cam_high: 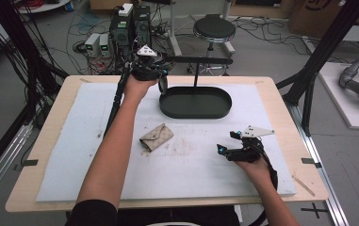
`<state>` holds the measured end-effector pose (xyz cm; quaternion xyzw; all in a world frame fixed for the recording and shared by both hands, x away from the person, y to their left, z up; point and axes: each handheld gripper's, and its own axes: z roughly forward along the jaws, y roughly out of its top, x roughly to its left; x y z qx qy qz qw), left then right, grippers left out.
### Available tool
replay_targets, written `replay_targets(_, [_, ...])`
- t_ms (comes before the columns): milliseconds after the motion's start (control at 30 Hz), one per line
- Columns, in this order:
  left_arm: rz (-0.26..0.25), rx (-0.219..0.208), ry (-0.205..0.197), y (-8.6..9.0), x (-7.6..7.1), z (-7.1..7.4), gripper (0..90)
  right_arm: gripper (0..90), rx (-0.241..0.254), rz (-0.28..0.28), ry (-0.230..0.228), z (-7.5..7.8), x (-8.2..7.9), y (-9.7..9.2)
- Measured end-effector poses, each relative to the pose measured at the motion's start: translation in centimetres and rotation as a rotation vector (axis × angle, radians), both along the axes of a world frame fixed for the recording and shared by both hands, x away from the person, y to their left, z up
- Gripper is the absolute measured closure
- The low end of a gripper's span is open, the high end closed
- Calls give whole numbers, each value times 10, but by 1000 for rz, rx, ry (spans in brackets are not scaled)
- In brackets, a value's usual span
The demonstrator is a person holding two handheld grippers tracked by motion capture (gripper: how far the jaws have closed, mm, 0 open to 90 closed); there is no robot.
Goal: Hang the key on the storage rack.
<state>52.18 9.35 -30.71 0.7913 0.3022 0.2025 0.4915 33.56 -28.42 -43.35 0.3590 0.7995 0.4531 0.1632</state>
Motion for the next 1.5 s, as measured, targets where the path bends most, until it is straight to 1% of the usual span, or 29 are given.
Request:
replay_targets(67, [-3,2,1,-1,0,-1,825,180,0,-1,6,0,0,-1])
replay_targets(233, [5,28,9,-5,2,-4,825,180,-4,5,2,0,0,1])
replay_targets(267, [7,41,11,-7,3,-6,824,181,0,4,1,0,0,1])
replay_targets(333, [9,42,11,-9,3,-8,824,180,1,2,-2,0,0,0])
replay_targets(400, [11,49,12,-12,4,-10,824,180,5,-2,5,0,0,-1])
replay_targets(600, [22,44,13,-12,8,-10,824,180,0,3,3,0,0,0])
replay_targets(867, [34,67,4,-17,9,-9,822,180,1,5,6,-1,1,0])
replay_targets(967, [47,76,-1,-18,9,-10,822,180,2,4,6,0,0,1])
replay_targets(1133, [66,75,-1,-18,11,-12,816,180,1,3,4,0,0,0])
replay_targets(1200, [68,82,-6,-18,11,-12,804,180,2,5,8,0,1,0])
replay_targets(1267, [66,81,-9,-18,11,-12,732,180,2,5,6,0,1,0])
replay_targets(1300, [70,83,-10,-19,10,-11,732,180,2,5,6,0,1,0])
replay_targets(1333, [69,79,-5,-18,9,-11,673,180,2,6,6,0,1,0])
replay_targets(1500, [48,64,10,-16,5,-11,650,180,5,6,2,0,1,-1])
